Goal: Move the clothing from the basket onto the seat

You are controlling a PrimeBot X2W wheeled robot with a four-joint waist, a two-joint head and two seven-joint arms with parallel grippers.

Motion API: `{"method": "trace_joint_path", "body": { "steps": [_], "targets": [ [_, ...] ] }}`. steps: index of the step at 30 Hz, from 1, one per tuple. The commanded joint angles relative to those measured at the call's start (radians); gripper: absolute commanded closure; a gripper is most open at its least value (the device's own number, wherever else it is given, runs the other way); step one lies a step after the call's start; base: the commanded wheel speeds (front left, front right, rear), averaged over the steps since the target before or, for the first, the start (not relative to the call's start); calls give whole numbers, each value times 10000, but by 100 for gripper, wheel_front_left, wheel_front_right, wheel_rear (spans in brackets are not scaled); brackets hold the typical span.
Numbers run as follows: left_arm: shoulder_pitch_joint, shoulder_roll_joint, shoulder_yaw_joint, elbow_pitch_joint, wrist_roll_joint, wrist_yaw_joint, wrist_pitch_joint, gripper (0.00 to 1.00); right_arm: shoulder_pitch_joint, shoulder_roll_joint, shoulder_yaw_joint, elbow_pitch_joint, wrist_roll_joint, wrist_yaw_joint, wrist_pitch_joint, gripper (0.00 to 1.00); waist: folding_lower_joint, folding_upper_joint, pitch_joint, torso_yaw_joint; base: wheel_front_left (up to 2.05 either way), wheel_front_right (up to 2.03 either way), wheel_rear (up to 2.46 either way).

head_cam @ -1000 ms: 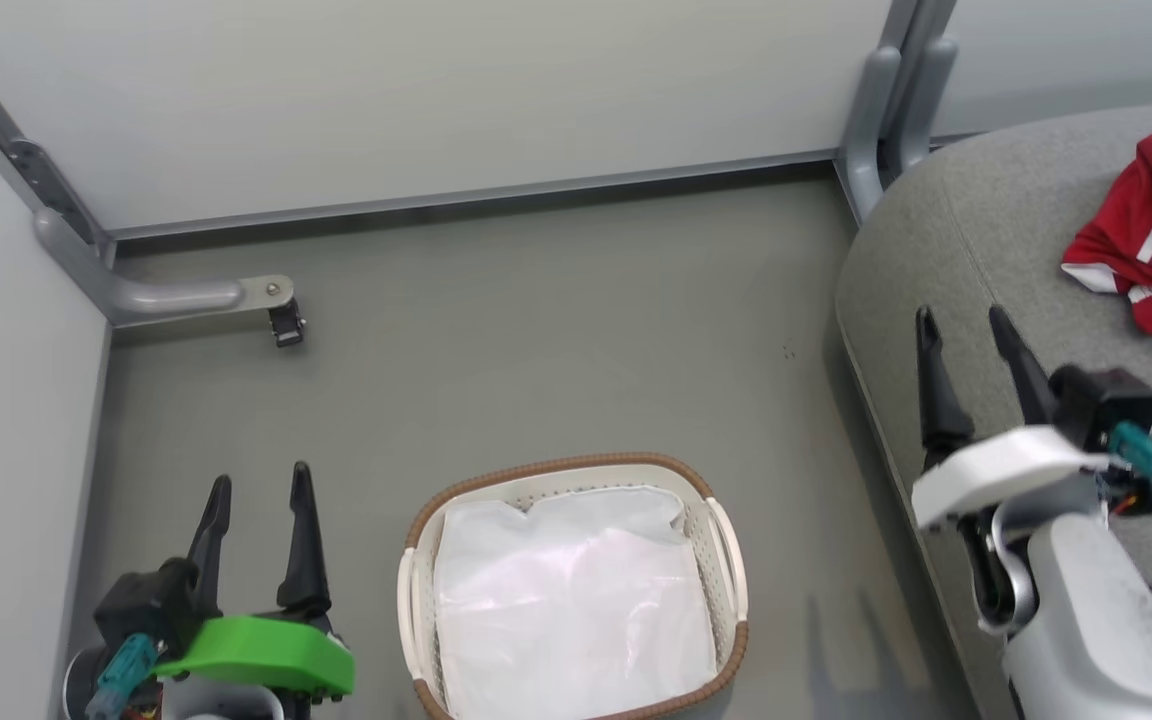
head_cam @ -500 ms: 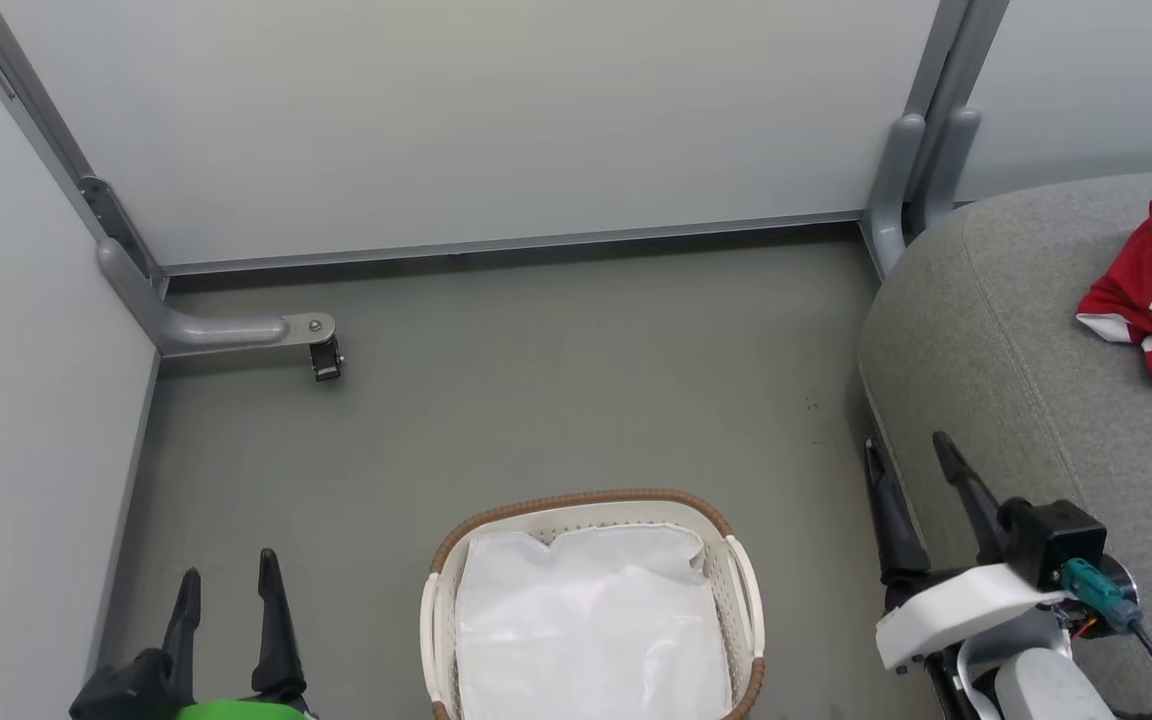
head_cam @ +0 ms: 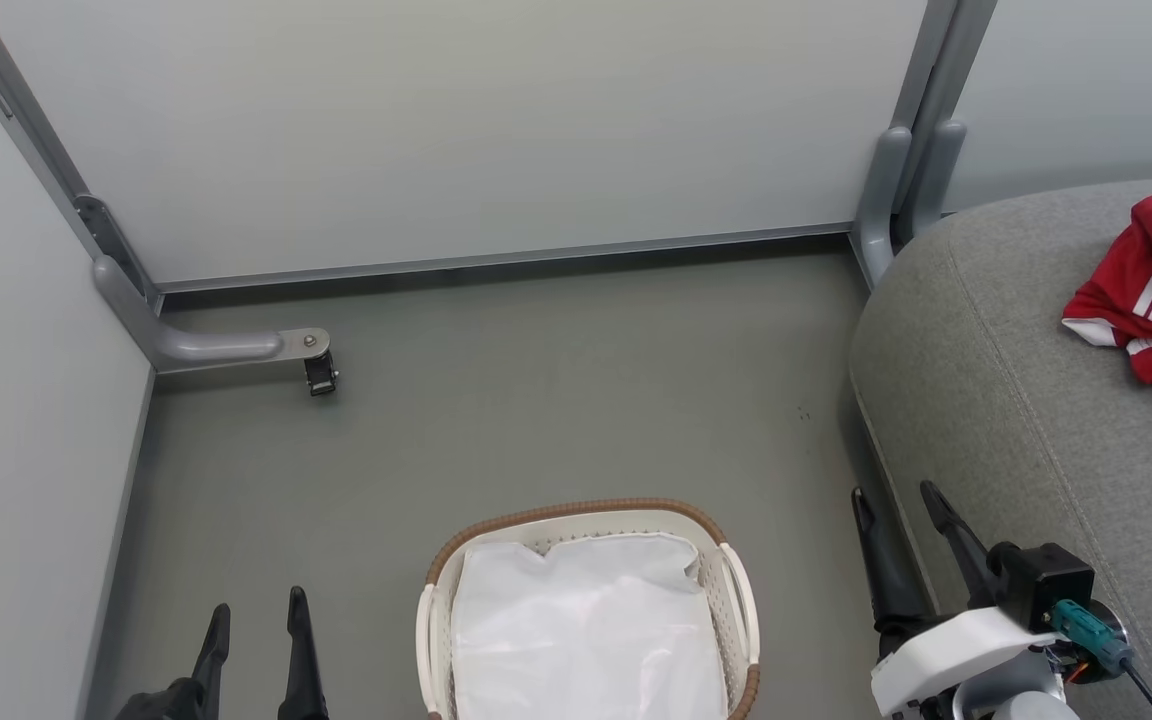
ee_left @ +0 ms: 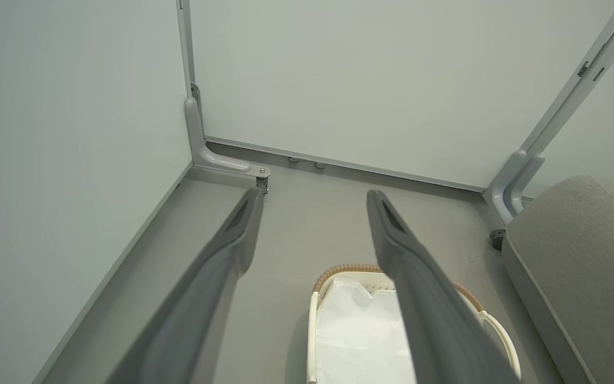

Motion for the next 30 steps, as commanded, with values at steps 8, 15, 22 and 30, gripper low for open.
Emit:
{"method": "trace_joint_path", "body": {
  "steps": [8, 15, 22, 30],
  "targets": [
    [-86, -126, 185, 123, 271, -194, -7, 0, 84, -37, -25, 128, 56, -13, -46, 0, 1, 0, -82, -15, 0, 0, 0],
    [-77, -168, 238, 224, 329, -265, -7, 0, 150, -36, 23, 176, 104, -11, -46, 0, 1, 0, -131, 29, 0, 0, 0],
    [-6, -236, 160, 504, 294, -285, 11, 100, 189, 40, 72, 416, 86, 2, 24, 100, 1, 0, -134, 36, 0, 0, 0],
    [-304, -238, 381, 506, -1096, -387, 441, 100, 104, -18, -89, 327, 1620, 1, 370, 100, 1, 0, -124, 21, 0, 0, 0]
  ]
}}
